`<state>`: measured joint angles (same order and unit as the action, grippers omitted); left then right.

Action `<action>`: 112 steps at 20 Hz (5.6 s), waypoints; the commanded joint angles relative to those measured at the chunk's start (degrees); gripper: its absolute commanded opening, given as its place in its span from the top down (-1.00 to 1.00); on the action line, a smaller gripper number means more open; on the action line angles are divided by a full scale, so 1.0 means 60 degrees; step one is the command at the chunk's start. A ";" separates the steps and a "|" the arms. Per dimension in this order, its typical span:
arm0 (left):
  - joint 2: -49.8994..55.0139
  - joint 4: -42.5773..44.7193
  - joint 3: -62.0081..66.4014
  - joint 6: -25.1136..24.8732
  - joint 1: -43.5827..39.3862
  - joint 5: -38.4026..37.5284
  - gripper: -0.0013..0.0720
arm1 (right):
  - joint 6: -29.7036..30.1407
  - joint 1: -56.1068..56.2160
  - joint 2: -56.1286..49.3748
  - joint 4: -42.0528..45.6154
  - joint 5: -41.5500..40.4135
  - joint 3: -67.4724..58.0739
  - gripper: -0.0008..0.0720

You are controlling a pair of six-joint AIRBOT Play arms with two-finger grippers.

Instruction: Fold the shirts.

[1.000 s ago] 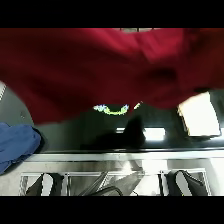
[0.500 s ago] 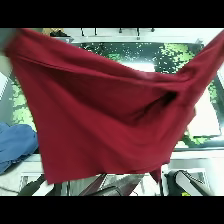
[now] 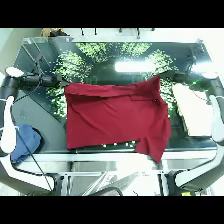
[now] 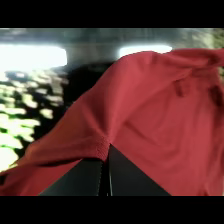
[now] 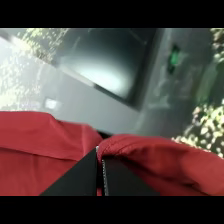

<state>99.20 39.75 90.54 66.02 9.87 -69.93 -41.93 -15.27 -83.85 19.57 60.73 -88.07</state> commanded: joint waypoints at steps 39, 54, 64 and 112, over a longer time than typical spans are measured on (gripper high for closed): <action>-0.0794 0.4692 -0.2863 0.3096 -0.0211 -0.3359 -0.85 | -0.4149 -0.2648 0.1909 0.5949 0.4186 0.0488 0.18; -0.2889 0.3166 -0.7548 0.1461 -0.0211 -0.0029 0.94 | -0.5111 -0.3738 0.4612 0.5960 0.2794 0.7278 -0.37; -0.2885 0.3187 -0.6696 0.1472 -0.0208 0.0055 0.94 | -0.4288 -0.3104 0.4768 0.5005 0.1468 1.0750 -0.02; 0.1534 0.3359 0.2772 0.2171 -0.0339 -0.1657 -0.87 | -0.1049 -0.1417 0.0601 0.2065 0.0339 0.2841 -0.83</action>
<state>108.12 59.92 102.87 78.24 8.12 -76.42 -46.33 -23.66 -78.70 27.73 60.34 -68.99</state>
